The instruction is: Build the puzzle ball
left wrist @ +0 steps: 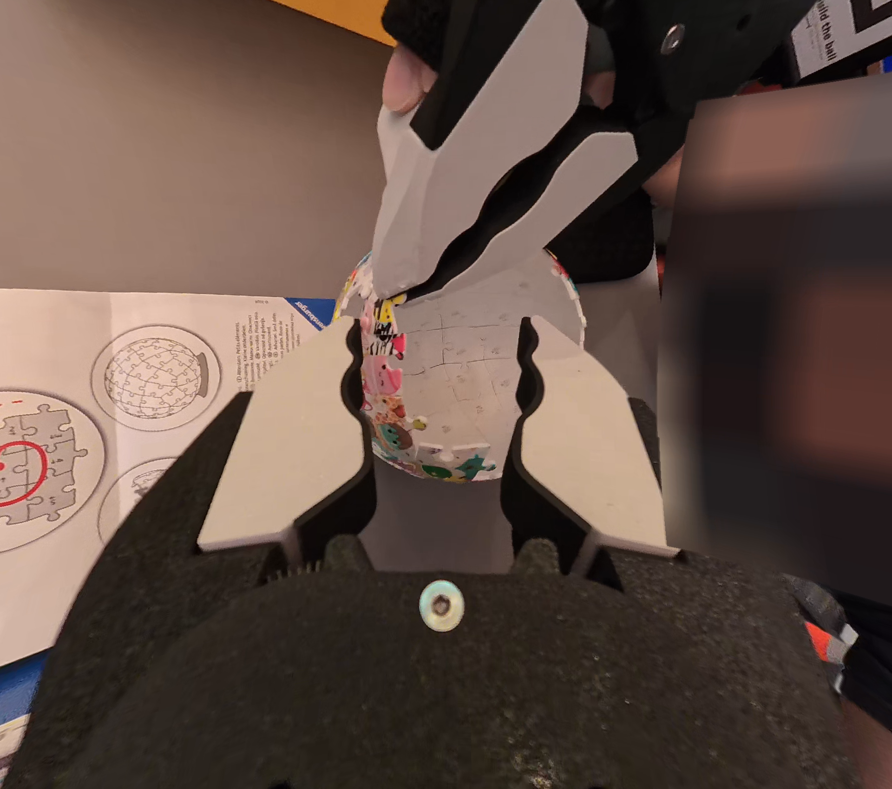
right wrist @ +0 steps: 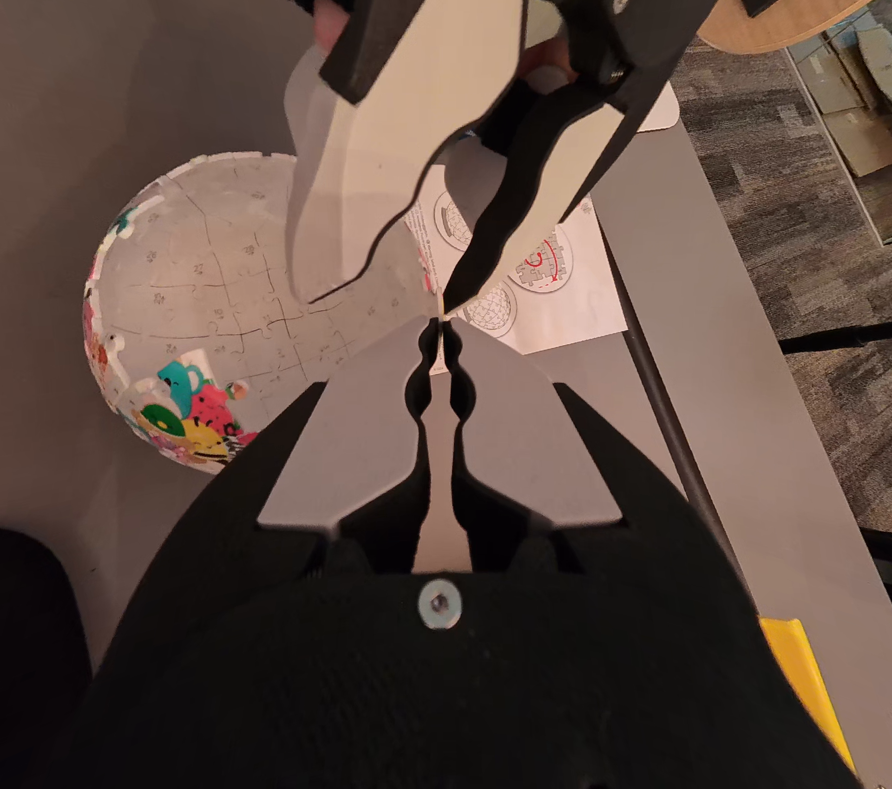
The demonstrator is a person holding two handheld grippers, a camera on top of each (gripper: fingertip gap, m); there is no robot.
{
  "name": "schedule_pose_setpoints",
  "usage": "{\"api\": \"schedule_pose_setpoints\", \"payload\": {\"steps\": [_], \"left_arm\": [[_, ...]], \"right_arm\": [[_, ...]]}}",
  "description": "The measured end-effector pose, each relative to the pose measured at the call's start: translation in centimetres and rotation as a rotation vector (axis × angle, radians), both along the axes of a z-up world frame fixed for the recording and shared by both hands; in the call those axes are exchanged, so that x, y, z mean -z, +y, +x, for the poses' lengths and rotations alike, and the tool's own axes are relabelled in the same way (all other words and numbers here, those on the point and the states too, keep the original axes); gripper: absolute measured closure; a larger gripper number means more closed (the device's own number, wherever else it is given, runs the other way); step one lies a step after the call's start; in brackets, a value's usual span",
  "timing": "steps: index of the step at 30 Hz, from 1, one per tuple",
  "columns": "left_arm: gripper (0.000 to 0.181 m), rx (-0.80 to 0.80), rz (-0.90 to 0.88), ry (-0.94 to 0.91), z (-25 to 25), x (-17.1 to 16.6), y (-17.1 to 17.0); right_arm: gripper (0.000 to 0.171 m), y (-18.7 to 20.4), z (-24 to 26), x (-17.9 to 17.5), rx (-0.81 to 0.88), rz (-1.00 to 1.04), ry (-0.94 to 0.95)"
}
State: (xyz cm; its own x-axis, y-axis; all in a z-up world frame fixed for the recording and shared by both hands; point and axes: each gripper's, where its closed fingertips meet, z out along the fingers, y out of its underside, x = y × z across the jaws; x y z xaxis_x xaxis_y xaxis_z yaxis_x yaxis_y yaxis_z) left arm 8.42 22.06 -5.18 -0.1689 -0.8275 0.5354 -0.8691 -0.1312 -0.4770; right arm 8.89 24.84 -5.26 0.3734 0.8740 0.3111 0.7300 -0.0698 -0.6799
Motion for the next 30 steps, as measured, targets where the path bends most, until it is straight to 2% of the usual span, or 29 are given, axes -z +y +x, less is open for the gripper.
{"api": "schedule_pose_setpoints", "payload": {"steps": [13,23,27,30], "left_arm": [[0.127,-0.037,-0.079,-0.026,0.1,0.0,0.5],[0.137,0.022,0.069,-0.019,0.1,0.7,0.8],[0.150,0.033,0.152,-0.006,0.2,1.1,1.3],[0.152,0.039,0.185,0.003,0.2,1.2,1.3]], "right_arm": [[0.168,0.2,-0.1,0.0,-0.001,0.030,-0.023],[0.168,0.4,0.0,0.0,0.021,0.001,-0.006],[0.168,0.3,-0.1,0.1,0.017,-0.006,0.000],[0.168,0.3,-0.1,0.1,0.017,-0.011,0.004]]}}
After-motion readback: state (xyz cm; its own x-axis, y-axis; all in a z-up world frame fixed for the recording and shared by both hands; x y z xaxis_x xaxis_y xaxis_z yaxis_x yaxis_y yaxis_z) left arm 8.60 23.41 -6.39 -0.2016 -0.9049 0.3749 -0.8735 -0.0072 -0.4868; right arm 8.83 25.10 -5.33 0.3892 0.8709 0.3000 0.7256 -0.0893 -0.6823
